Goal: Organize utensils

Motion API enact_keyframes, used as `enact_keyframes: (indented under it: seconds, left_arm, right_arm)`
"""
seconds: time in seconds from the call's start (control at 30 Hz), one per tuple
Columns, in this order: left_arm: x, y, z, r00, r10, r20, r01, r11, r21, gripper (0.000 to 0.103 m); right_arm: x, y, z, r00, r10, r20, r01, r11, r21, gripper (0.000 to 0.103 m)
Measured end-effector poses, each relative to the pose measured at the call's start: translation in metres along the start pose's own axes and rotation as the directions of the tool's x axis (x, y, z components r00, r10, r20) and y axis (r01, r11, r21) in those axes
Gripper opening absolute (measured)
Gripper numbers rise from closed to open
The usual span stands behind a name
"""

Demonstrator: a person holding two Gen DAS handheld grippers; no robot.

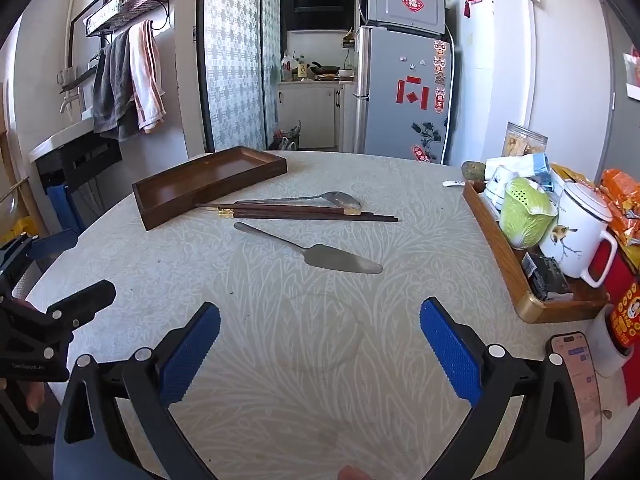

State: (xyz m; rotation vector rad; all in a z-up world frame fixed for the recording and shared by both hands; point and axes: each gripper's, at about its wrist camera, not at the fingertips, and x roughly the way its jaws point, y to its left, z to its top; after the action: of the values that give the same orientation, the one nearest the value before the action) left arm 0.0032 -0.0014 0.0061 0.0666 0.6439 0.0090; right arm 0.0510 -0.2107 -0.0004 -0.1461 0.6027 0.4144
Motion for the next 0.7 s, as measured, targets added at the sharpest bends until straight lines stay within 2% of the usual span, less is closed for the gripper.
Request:
enact_keyframes:
  seconds: [0.07, 0.2, 0.23, 0.33, 0.47, 0.53, 0.6, 0.7]
  left_arm:
    - [0.005, 0.004, 0.001, 0.998, 0.035, -0.046, -0.036, 0.999, -0.023, 0.101]
    - [0.002, 0.013, 0.001, 0.995, 0.095, -0.034, -0.097, 0.995, -0.039, 0.101]
    - [0.001, 0.015, 0.002, 0.995, 0.096, -0.033, -0.097, 0.994, -0.047, 0.101]
    - [-0.007, 0.018, 0.006, 1.000, 0.022, -0.010, -0.023, 0.998, -0.058, 0.101]
    - [-0.007, 0.008, 0.011, 0.998, -0.052, -0.032, 0.052, 0.999, 0.011, 0.101]
    - [-0.003, 0.001, 0.012, 0.998, -0.022, -0.053, 0.026, 0.998, 0.065, 0.101]
    - [-0.003, -0.001, 0.015, 0.999, -0.005, -0.038, 0.009, 0.995, 0.102, 0.101]
    - [-0.008, -0.002, 0.024, 0.999, -0.007, 0.042, 0.000, 0.986, 0.169, 0.101]
  right_arm:
    - [-0.001, 0.001, 0.001, 1.000, 0.018, -0.024, -0.019, 0.999, -0.028, 0.101]
    - [-0.006, -0.004, 0.001, 1.000, 0.010, -0.025, -0.010, 1.000, -0.009, 0.101]
    - [-0.007, -0.007, 0.001, 1.000, 0.012, -0.027, -0.012, 1.000, 0.002, 0.101]
    - [-0.009, -0.008, 0.001, 1.000, 0.008, -0.030, -0.008, 1.000, -0.007, 0.101]
    - [-0.008, 0.000, 0.002, 0.999, 0.011, -0.053, -0.014, 0.998, -0.067, 0.101]
    - [-0.008, 0.004, 0.006, 0.998, 0.022, -0.060, -0.029, 0.994, -0.109, 0.101]
    - [-0.009, 0.004, 0.011, 0.998, 0.024, -0.052, -0.031, 0.990, -0.137, 0.101]
    - [-0.004, -0.001, 0.022, 0.997, 0.032, -0.072, -0.045, 0.979, -0.200, 0.101]
